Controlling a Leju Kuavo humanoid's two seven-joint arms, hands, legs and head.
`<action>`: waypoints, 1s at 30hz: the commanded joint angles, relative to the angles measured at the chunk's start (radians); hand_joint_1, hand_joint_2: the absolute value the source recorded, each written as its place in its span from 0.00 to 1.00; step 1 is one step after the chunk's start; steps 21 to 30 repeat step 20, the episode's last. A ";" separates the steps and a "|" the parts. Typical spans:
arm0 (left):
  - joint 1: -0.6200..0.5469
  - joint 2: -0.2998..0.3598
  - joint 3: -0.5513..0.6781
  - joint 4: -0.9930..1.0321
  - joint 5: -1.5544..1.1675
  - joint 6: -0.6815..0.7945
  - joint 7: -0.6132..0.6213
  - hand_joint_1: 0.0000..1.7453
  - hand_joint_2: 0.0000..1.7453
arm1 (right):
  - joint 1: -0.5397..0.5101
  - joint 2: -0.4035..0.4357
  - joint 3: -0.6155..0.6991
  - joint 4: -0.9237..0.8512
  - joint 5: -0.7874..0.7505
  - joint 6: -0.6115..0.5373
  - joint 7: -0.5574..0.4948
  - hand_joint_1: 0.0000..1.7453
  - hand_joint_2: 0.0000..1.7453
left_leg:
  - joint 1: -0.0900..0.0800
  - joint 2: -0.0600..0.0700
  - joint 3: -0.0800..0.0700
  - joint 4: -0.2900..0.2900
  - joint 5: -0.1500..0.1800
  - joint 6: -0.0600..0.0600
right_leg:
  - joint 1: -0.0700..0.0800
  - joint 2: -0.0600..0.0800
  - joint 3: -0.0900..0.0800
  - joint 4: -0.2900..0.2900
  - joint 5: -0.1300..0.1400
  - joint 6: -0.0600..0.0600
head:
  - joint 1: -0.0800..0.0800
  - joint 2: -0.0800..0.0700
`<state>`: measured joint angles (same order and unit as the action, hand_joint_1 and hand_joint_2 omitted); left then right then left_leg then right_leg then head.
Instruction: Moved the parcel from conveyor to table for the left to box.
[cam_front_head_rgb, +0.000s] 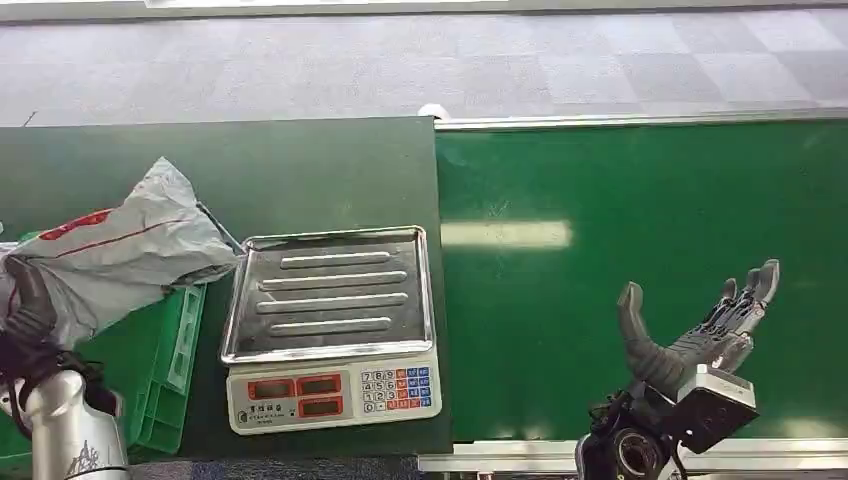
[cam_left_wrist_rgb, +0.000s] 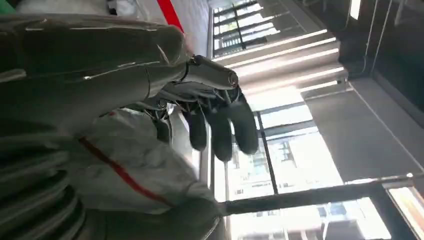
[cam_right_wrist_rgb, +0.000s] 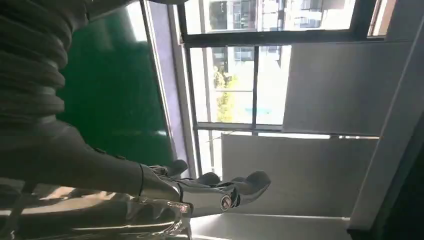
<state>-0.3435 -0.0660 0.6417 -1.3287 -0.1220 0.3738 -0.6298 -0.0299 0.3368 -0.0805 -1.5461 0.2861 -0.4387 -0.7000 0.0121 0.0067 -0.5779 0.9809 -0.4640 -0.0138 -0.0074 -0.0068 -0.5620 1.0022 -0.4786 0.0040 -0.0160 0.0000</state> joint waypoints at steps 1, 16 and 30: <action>0.017 -0.028 0.077 -0.068 0.055 0.005 -0.041 0.00 1.00 | -0.039 0.002 0.006 0.094 -0.008 -0.018 0.003 0.00 1.00 | 0.000 0.000 0.002 -0.001 0.000 0.001 | 0.000 0.001 0.002 -0.002 0.001 0.000 | 0.000 0.000; 0.040 -0.036 0.044 -0.098 0.140 -0.066 -0.068 0.00 1.00 | -0.036 -0.001 0.007 0.096 -0.014 -0.020 0.005 0.00 1.00 | 0.000 0.000 0.002 -0.001 0.000 0.000 | 0.000 0.000 0.002 -0.001 0.000 0.000 | 0.000 0.000; 0.118 -0.102 -0.064 -0.201 0.239 -0.279 -0.053 0.00 1.00 | -0.015 -0.011 -0.009 0.082 -0.020 -0.041 0.002 0.00 1.00 | 0.000 0.000 0.003 -0.001 0.000 0.001 | 0.000 0.001 0.003 -0.002 0.001 0.000 | 0.000 0.000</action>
